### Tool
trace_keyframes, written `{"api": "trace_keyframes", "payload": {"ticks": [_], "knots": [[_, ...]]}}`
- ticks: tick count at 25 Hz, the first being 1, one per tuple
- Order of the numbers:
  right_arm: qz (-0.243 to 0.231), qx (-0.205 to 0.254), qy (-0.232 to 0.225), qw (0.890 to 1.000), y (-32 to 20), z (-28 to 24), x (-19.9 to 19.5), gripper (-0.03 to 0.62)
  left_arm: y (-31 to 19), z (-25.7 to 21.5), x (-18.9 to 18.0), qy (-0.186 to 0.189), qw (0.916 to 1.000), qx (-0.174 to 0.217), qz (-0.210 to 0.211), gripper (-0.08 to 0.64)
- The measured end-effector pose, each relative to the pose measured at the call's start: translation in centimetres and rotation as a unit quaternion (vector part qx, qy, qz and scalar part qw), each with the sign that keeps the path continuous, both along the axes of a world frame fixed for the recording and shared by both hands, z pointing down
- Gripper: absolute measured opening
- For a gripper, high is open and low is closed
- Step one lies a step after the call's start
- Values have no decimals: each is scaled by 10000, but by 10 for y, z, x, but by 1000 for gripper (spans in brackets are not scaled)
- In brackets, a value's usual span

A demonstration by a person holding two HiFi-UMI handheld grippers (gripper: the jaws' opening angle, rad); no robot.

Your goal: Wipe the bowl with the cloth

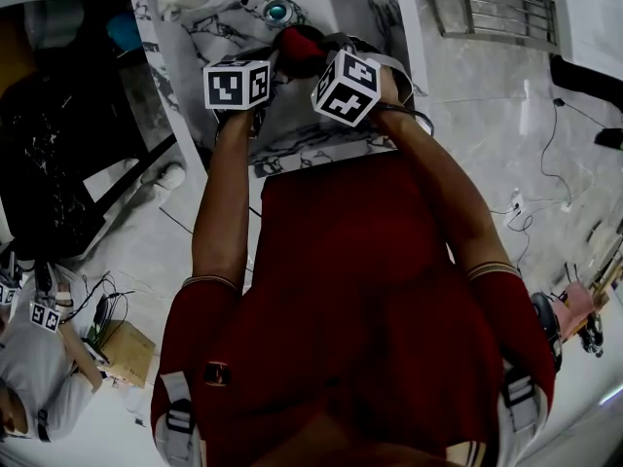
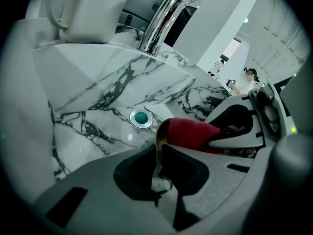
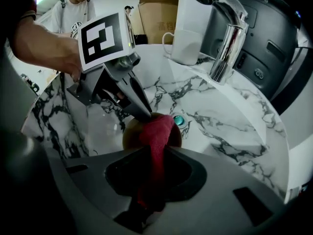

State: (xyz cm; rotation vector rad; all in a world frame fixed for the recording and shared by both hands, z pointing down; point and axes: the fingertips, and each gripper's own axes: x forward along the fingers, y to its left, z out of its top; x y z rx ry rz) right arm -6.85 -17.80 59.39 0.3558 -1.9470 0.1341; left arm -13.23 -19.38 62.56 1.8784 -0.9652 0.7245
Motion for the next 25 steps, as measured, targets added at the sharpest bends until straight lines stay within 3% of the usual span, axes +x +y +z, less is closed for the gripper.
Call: {"api": "trace_keyframes", "payload": {"ticks": [6, 16, 25], "knots": [[-240, -214, 200, 9993, 9, 9, -4, 74, -4, -3, 2, 4, 9997, 51, -225, 25], [-464, -475, 152, 9977, 19, 10, -19, 74, -5, -8, -2, -42, 9988, 101, -479, 12], [41, -500, -163, 9986, 5, -3, -31, 74, -7, -30, -3, -444, 9964, 655, -308, 12]]}}
